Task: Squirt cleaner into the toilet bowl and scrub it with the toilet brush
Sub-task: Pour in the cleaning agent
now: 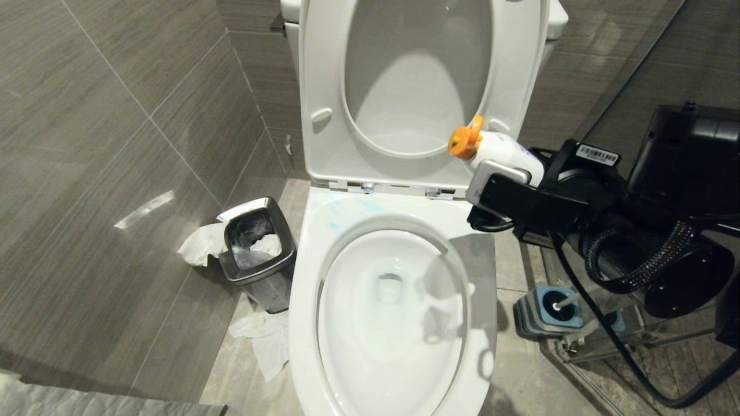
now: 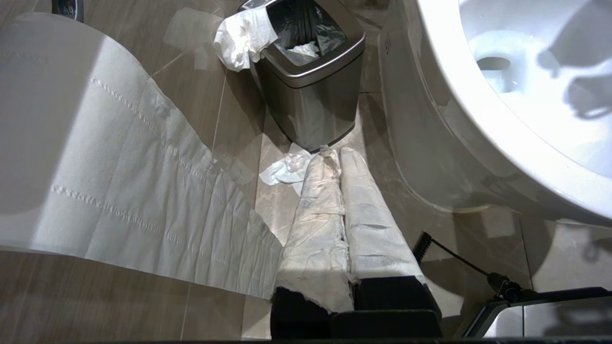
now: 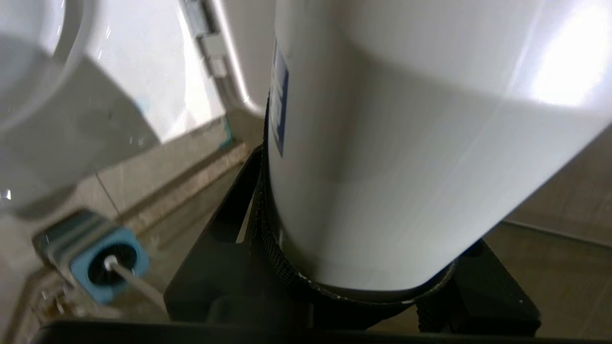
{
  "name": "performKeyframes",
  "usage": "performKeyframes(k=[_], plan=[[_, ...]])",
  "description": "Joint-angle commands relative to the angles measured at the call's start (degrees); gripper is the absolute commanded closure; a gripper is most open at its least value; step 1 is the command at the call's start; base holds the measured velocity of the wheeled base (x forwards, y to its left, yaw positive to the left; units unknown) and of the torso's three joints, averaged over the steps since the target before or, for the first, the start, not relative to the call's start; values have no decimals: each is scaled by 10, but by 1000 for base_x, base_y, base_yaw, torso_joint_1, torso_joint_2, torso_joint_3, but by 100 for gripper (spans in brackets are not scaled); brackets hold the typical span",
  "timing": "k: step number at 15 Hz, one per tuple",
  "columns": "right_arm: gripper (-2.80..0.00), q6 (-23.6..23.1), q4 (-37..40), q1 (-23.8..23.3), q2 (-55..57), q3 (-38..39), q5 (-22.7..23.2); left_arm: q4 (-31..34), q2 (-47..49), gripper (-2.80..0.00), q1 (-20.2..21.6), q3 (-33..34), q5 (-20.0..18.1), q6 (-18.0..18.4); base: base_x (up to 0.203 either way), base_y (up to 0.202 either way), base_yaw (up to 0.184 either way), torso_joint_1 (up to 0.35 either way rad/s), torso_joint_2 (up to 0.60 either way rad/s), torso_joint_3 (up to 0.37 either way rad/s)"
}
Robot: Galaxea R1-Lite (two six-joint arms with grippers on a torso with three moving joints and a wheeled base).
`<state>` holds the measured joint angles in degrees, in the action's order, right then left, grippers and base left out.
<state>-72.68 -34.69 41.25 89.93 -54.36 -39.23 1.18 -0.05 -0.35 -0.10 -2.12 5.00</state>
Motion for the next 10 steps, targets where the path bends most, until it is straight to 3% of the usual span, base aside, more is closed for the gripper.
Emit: performKeyframes(k=[1,6,10], plan=[[0,-28,36,0,3,-5,-12,0,0,0,0,0,-1,1,0,0,0,0,0,0],[0,-99,90,1,-8,-7,-13,0,0,0,0,0,0,-1,0,0,0,0,0,0],[0,-202,91,4,-3,-42,-39,0,0,0,0,0,0,0,0,0,0,0,0,0]])
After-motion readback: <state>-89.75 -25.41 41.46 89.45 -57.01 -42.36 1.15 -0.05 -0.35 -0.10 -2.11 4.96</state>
